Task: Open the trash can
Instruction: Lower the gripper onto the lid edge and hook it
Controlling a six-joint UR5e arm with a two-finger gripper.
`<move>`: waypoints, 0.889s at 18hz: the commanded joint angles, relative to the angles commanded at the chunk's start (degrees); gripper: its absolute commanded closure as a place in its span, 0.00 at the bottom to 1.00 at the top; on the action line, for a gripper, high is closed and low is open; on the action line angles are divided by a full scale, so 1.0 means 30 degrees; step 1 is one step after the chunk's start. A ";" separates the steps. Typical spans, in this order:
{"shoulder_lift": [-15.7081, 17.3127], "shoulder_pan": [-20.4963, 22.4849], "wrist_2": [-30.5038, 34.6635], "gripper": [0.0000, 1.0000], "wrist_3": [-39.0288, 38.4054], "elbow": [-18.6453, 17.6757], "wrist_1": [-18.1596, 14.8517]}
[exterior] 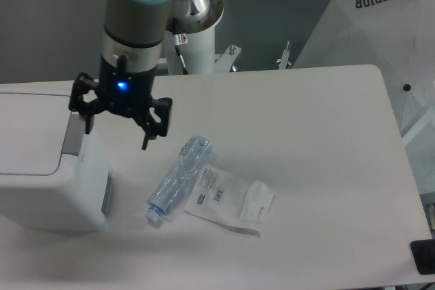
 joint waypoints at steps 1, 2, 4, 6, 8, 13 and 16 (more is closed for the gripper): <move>0.0029 -0.0030 0.0000 0.00 0.0000 -0.0117 0.0000; 0.0059 -0.0088 0.0000 0.00 0.0000 -0.0176 0.0000; 0.0001 -0.0147 0.0030 0.00 0.0000 -0.0236 0.0029; -0.0145 -0.0147 0.0030 0.00 0.0000 -0.0265 0.0029; -0.0263 -0.0176 0.0030 0.00 0.0000 -0.0294 0.0088; -0.0439 -0.0176 0.0147 0.00 0.0000 -0.0353 0.0088; -0.0497 -0.0263 0.0147 0.00 0.0000 -0.0382 0.0117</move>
